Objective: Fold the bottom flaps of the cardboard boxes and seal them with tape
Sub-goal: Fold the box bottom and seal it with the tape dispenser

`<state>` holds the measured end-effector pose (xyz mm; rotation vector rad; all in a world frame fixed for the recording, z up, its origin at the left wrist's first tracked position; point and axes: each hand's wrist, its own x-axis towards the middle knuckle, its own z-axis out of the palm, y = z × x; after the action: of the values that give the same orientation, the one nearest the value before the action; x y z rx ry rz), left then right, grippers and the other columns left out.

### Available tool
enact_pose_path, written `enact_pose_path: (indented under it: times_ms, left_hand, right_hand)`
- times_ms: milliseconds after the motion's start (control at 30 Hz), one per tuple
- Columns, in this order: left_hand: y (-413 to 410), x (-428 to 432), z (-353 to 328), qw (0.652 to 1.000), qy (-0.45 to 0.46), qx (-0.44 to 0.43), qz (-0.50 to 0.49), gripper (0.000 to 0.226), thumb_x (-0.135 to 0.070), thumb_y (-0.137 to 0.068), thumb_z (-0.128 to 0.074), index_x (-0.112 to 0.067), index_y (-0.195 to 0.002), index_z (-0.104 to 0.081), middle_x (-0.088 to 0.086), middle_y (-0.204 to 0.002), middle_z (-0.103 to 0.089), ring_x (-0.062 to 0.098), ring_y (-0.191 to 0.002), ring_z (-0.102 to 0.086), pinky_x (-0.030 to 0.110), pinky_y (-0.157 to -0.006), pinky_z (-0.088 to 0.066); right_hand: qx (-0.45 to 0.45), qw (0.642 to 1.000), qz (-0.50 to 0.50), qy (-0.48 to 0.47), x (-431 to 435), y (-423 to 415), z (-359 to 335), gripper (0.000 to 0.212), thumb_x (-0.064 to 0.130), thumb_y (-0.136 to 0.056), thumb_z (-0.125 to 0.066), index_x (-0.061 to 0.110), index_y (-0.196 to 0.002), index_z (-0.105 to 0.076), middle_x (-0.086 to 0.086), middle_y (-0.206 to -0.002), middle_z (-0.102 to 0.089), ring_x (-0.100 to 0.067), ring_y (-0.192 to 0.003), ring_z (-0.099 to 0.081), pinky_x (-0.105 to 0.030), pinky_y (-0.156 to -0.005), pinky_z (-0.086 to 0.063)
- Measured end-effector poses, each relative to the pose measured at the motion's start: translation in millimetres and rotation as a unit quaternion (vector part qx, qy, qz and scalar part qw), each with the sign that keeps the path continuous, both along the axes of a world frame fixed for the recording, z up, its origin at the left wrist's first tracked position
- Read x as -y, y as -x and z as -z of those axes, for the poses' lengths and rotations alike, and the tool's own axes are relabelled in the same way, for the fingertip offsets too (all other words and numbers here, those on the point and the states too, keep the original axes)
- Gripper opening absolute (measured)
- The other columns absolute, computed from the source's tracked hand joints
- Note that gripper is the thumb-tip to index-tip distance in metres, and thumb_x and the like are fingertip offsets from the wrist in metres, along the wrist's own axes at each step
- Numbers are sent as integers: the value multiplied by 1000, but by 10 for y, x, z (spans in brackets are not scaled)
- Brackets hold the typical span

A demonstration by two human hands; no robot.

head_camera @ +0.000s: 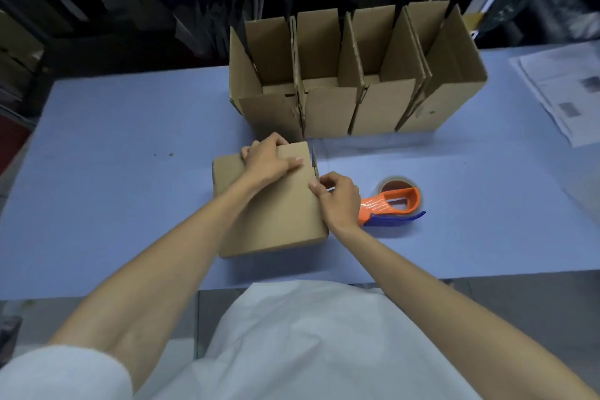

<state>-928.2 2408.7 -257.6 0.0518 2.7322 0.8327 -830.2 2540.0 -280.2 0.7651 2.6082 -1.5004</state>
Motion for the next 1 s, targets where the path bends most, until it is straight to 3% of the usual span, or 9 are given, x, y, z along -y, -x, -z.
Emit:
enact_pose_path:
  times_ms: [200, 367, 467, 600, 700, 767, 867, 933, 1000]
  left_hand:
    - [-38, -60, 108, 997, -33, 4, -68, 33, -34, -82, -70, -19, -108, -56, 2, -100, -50, 27, -116, -35, 33, -92, -27]
    - [-84, -102, 93, 996, -60, -31, -65, 29, -26, -81, -72, -15, -105, -59, -4, -95, -50, 21, -107, -37, 36, -97, -28]
    - [-222, -171, 79, 994, -62, -89, -23, 31, -16, -87, -66, -10, -115, -57, 4, -116, -54, 26, -117, -37, 34, -104, -29]
    - [-757, -445, 132, 994, -48, -101, -7, 54, -12, -91, -55, -1, -140, -37, 13, -151, -31, 29, -137, -22, 33, -116, -15]
    - [-1043, -528, 211, 995, -29, -85, -43, 55, -18, -98, -44, -4, -148, -28, 10, -159, -18, 26, -145, -12, 31, -119, -4]
    - [-1079, -444, 263, 993, 23, -111, -27, 55, -25, -100, -43, -8, -150, -27, 7, -160, -17, 25, -147, -13, 35, -120, -6]
    - [-1071, -338, 279, 988, 64, -140, 4, 59, -28, -96, -51, -8, -148, -32, 8, -157, -25, 27, -145, -22, 38, -120, -13]
    - [-1076, -329, 276, 988, 76, -132, 21, 66, -28, -90, -58, -9, -148, -33, 8, -157, -27, 27, -144, -24, 37, -119, -12]
    - [-1076, -331, 289, 988, 97, -115, 33, 74, -28, -86, -62, -11, -150, -28, 6, -158, -23, 25, -146, -19, 35, -119, -7]
  right_hand:
    - [-5, 998, -23, -54, 50, -26, 51, 25, 29, -90, -61, 7, -89, -73, -10, -84, -70, -32, -83, -60, -40, -72, -46]
    - [-5, 1000, 0, 1, 28, -44, 79, 22, 26, -88, -64, 8, -94, -75, -7, -83, -69, -26, -80, -61, -40, -73, -46]
    - [-10, 995, 60, 76, 17, -23, 65, 13, 20, -80, -73, 9, -85, -77, -2, -79, -73, -21, -77, -65, -38, -74, -51]
    - [-11, 980, 146, 136, 59, -79, 59, 12, 10, -77, -73, 6, -65, -73, -3, -62, -69, -15, -62, -63, -36, -67, -54]
    - [4, 980, 106, 170, -10, -88, 36, 12, -1, -79, -67, -2, -67, -71, -14, -65, -68, -18, -63, -62, -36, -67, -54]
    - [29, 973, 14, 229, -147, -154, 15, 20, -15, -79, -57, -6, -86, -74, -17, -83, -72, -23, -81, -69, -28, -75, -56]
    - [-2, 993, -96, 74, -479, -433, 32, 38, -17, -76, -49, 0, -100, -72, -13, -97, -70, -20, -90, -65, -18, -78, -50]
    - [-57, 989, -84, -110, -739, -623, 93, 38, -12, -68, -53, 3, -101, -66, -10, -104, -61, -21, -91, -56, -29, -72, -48]
    - [-42, 976, -71, -203, -934, -727, 144, 45, -10, -57, -56, 2, -100, -56, -12, -110, -50, -26, -92, -50, -33, -62, -45]
